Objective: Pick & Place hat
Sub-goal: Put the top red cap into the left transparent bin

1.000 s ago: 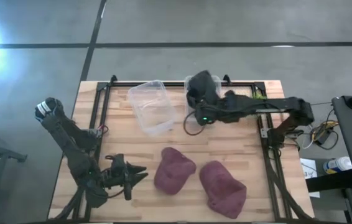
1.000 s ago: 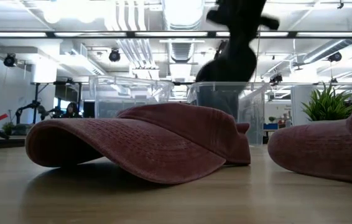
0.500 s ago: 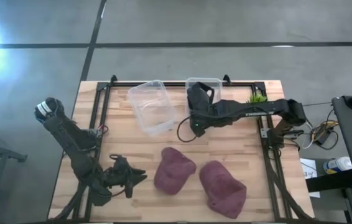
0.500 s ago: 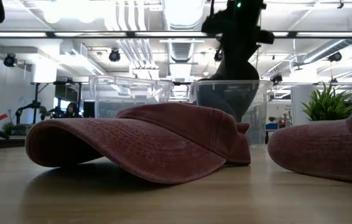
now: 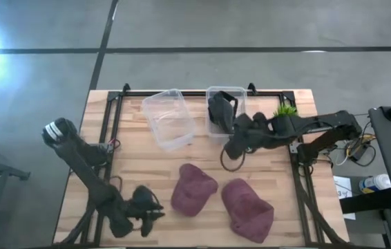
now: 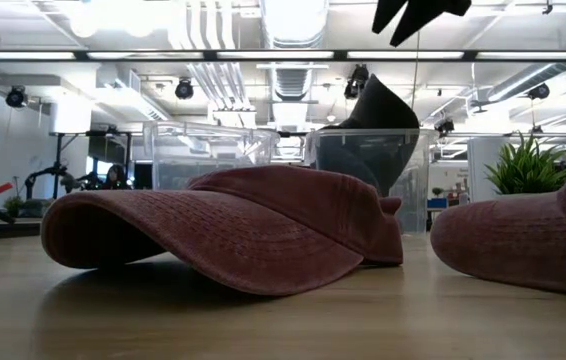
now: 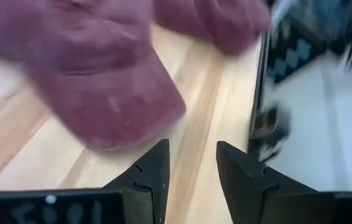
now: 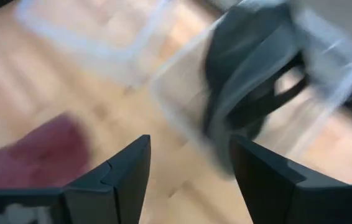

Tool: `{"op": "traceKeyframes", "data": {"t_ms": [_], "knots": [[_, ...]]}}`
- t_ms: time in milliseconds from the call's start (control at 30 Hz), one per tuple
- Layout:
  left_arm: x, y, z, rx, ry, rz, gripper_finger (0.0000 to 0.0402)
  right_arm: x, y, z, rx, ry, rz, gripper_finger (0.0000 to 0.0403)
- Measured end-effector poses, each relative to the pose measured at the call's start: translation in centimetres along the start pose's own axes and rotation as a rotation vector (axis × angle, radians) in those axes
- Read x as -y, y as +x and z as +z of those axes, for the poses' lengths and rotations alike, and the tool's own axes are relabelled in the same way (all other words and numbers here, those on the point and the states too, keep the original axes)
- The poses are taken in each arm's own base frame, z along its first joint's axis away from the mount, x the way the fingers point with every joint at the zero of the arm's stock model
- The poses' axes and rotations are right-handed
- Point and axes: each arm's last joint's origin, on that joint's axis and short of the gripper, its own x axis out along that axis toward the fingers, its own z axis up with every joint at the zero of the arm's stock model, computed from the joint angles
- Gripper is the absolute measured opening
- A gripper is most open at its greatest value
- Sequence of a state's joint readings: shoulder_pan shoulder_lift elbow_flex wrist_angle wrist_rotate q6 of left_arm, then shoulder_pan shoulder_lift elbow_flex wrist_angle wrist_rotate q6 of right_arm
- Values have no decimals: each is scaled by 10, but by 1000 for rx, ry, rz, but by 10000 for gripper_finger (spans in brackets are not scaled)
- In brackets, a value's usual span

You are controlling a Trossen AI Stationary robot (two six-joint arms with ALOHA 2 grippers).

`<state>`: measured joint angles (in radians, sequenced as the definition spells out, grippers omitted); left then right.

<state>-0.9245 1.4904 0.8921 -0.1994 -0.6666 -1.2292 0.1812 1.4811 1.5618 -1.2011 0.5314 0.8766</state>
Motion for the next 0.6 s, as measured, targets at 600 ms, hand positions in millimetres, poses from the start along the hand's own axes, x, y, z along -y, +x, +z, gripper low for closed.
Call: {"op": "traceKeyframes", "data": {"t_ms": [600], "knots": [[64, 81, -35, -86, 866, 525, 126, -29, -4, -40, -37, -101, -16, 215]]}}
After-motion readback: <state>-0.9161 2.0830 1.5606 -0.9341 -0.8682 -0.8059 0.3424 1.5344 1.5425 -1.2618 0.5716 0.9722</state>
